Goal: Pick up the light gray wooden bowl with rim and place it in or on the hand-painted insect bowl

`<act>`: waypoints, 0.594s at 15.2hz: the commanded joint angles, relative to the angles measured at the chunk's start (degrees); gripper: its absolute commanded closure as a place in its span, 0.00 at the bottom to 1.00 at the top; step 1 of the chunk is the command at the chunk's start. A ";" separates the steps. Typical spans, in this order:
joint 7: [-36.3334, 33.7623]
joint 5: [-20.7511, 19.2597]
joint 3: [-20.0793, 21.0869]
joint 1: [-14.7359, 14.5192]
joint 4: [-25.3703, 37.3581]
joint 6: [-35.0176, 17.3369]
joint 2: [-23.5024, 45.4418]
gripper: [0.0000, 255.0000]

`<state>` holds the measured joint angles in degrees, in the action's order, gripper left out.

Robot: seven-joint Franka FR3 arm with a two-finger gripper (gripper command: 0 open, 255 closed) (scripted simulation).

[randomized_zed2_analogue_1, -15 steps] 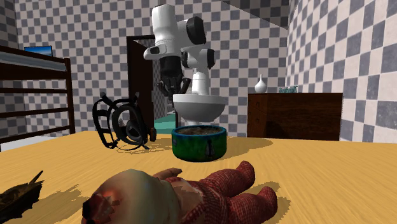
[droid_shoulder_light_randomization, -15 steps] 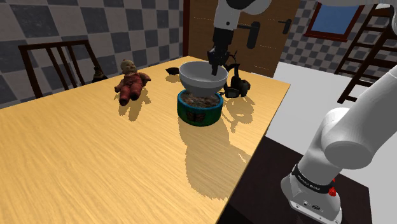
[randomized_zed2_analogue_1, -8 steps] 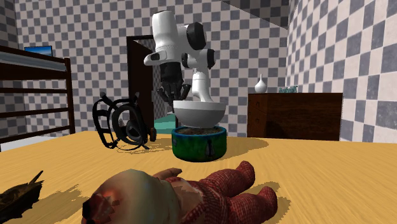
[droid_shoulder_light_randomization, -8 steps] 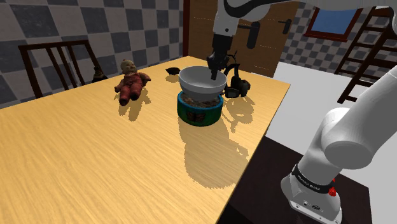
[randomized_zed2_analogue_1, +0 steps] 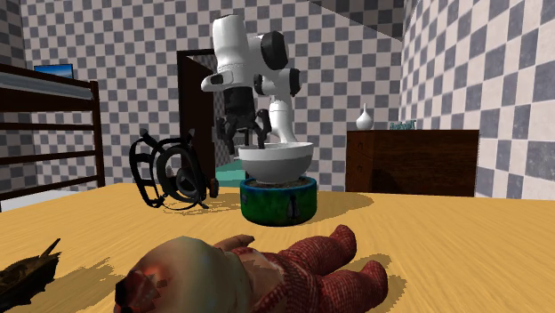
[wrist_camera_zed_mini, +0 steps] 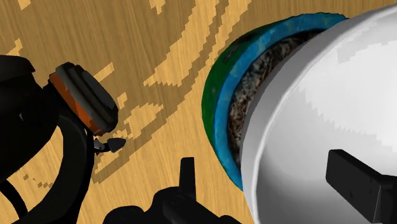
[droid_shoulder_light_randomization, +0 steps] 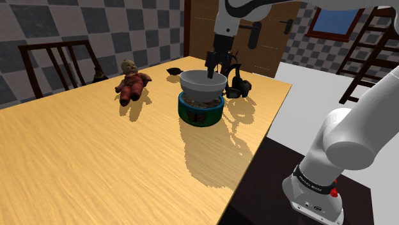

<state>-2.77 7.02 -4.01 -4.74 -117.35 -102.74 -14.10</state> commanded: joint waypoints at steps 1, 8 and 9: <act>0.00 0.00 0.00 0.00 0.00 0.00 0.00 0.00; -0.11 -0.24 -0.52 0.28 7.72 7.30 0.46 0.00; -0.11 -0.24 -0.52 0.28 7.72 7.30 0.46 0.00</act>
<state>-2.84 6.78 -4.54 -4.45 -109.85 -95.65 -13.67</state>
